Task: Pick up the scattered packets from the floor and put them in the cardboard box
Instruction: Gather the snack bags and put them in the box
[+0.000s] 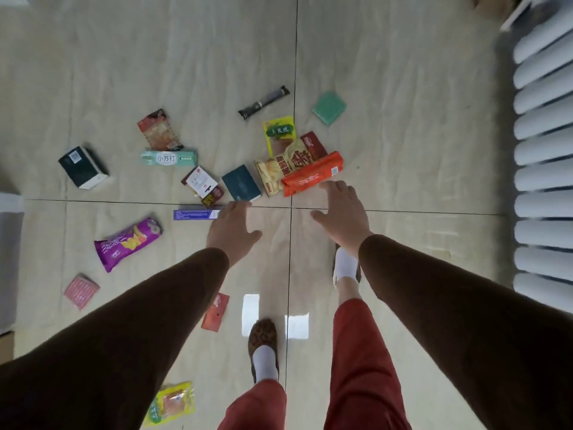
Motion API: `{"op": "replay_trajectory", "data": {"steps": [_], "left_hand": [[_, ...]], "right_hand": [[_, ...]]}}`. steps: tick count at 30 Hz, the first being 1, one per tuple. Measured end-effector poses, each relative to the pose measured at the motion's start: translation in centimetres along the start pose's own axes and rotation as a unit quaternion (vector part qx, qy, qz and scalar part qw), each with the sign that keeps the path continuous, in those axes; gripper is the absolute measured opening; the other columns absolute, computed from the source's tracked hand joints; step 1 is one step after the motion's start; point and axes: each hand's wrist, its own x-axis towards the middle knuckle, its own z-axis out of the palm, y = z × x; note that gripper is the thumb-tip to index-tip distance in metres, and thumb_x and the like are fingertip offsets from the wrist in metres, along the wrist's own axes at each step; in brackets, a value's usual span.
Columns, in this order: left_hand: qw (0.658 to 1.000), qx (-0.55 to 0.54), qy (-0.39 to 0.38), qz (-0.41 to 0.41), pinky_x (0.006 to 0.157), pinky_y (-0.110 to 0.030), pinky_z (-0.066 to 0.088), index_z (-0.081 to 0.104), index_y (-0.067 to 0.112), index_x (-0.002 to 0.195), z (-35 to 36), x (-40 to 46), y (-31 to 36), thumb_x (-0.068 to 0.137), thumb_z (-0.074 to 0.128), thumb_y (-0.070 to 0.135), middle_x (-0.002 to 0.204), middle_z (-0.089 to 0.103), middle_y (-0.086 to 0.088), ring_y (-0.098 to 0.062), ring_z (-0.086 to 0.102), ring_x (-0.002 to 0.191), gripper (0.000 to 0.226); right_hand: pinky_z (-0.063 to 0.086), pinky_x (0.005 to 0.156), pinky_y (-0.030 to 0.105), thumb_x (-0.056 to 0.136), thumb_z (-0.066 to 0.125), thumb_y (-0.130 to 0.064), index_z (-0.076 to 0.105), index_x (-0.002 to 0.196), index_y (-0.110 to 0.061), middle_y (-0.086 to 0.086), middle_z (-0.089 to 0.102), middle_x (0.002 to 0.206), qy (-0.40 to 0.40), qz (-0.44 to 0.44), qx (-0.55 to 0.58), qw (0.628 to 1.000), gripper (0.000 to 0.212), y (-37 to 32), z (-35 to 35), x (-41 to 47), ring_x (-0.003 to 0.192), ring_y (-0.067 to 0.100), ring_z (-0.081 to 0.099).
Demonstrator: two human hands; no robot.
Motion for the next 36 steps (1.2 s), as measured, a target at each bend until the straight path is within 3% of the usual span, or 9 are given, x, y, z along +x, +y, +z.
{"op": "replay_trajectory", "data": {"steps": [9,15,21,26,29,32,34,36], "left_hand": [[0.997,-0.015,0.005,-0.069,0.104,-0.041,0.042,0.045,0.014,0.141,2.8,14.9,2.6,0.087,0.073,0.03,0.138,0.052,-0.009,-0.028,0.049,0.127,0.063],[0.998,-0.003,0.008,-0.065,0.106,-0.043,0.04,0.046,0.014,0.14,5.4,25.4,2.5,0.084,0.074,0.024,0.139,0.051,-0.01,-0.03,0.047,0.13,0.063],[0.996,0.071,-0.017,-0.052,0.1,-0.047,0.047,0.043,0.013,0.142,10.6,33.2,1.3,0.077,0.081,0.042,0.136,0.052,-0.01,-0.03,0.051,0.125,0.081],[0.986,0.164,0.012,-0.037,0.087,-0.046,0.049,0.037,0.016,0.138,14.3,35.0,0.6,0.075,0.082,0.043,0.116,0.06,-0.01,-0.031,0.061,0.105,0.083],[0.995,0.063,-0.002,-0.079,0.086,-0.044,0.052,0.044,0.017,0.133,14.9,34.5,0.8,0.081,0.076,0.037,0.104,0.07,-0.009,-0.033,0.067,0.096,0.064],[0.99,-0.073,-0.024,-0.118,0.081,-0.043,0.056,0.068,0.014,0.105,13.5,33.8,1.0,0.087,0.066,0.032,0.094,0.073,-0.009,-0.031,0.068,0.092,0.025],[0.971,-0.186,0.009,-0.149,0.075,-0.042,0.057,0.07,0.013,0.089,12.0,33.5,1.4,0.088,0.067,0.026,0.084,0.073,-0.008,-0.028,0.069,0.083,0.014],[0.933,-0.292,0.03,-0.207,0.071,-0.038,0.059,0.07,0.016,0.086,10.8,33.9,1.9,0.084,0.072,0.024,0.083,0.074,-0.005,-0.027,0.071,0.082,0.009]], "right_hand": [[0.048,0.099,0.043,0.086,0.07,-0.038,0.043,0.141,-0.02,0.004,0.053,0.138,-0.065,-0.1,-0.073,0.99,0.064,6.1,1.7,14.9,0.127,0.026,0.05],[0.044,0.1,0.044,0.083,0.071,-0.033,0.043,0.142,-0.018,0.006,0.05,0.138,-0.093,-0.191,-0.197,0.957,0.066,9.0,5.4,22.7,0.124,0.028,0.048],[0.039,0.106,0.048,0.078,0.076,-0.035,0.036,0.148,-0.02,0.005,0.048,0.137,-0.132,-0.261,-0.284,0.913,0.082,12.8,10.1,26.9,0.124,0.028,0.047],[0.044,0.098,0.046,0.077,0.076,-0.038,0.045,0.14,-0.02,0.007,0.052,0.126,-0.161,-0.232,-0.275,0.919,0.072,16.1,12.3,28.1,0.118,0.03,0.049],[0.047,0.092,0.046,0.073,0.08,-0.033,0.055,0.125,-0.019,0.008,0.054,0.122,-0.16,-0.196,-0.245,0.936,0.059,17.5,11.8,27.9,0.114,0.031,0.052],[0.047,0.087,0.042,0.07,0.078,-0.027,0.055,0.12,-0.016,0.007,0.057,0.113,-0.141,-0.137,-0.155,0.968,0.056,17.9,9.2,27.9,0.104,0.029,0.055],[0.049,0.082,0.041,0.069,0.077,-0.023,0.051,0.115,-0.015,0.005,0.058,0.104,-0.105,-0.06,-0.054,0.991,0.054,17.5,7.1,28.7,0.095,0.028,0.057],[0.053,0.077,0.043,0.067,0.079,-0.024,0.048,0.114,-0.016,0.005,0.06,0.1,-0.062,0.008,0.054,0.997,0.057,16.6,5.5,30.3,0.091,0.029,0.059]]}}
